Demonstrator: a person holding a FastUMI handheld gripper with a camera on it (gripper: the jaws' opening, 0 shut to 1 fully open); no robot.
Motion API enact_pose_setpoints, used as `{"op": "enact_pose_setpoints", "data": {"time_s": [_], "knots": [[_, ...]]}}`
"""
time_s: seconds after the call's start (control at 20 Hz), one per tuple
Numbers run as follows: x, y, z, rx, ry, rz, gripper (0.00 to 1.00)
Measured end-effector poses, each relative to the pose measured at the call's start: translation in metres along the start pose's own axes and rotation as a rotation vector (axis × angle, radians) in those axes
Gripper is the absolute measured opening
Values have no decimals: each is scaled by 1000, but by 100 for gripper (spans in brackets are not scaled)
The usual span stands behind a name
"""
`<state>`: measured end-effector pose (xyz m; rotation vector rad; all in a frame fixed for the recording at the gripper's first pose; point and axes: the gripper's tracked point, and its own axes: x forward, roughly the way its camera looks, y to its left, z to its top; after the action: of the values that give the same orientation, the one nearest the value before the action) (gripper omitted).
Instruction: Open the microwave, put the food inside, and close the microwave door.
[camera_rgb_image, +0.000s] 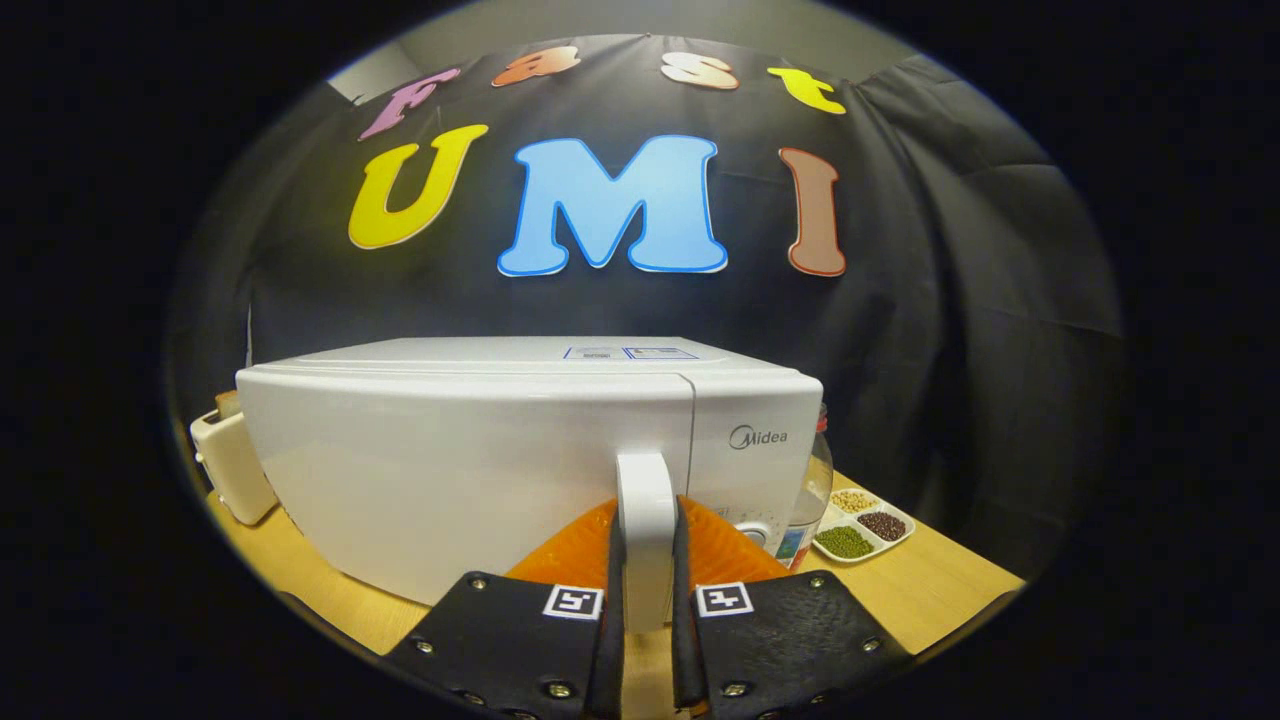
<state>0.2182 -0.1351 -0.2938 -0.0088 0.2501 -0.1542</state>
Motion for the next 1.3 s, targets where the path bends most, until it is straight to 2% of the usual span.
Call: {"op": "enact_pose_setpoints", "data": {"time_s": [0.05, 0.1, 0.55, 0.7, 1.0, 1.3], "knots": [[2, 0, -1, 7, 5, -10, 20], [-3, 0, 0, 7, 11, -16, 10], [-16, 2, -3, 45, 40, 23, 10], [-43, 2, -5, -13, 11, 9, 10], [-104, 14, -16, 10, -2, 44, 10], [-164, 40, -28, 21, -10, 130, 9]]}}
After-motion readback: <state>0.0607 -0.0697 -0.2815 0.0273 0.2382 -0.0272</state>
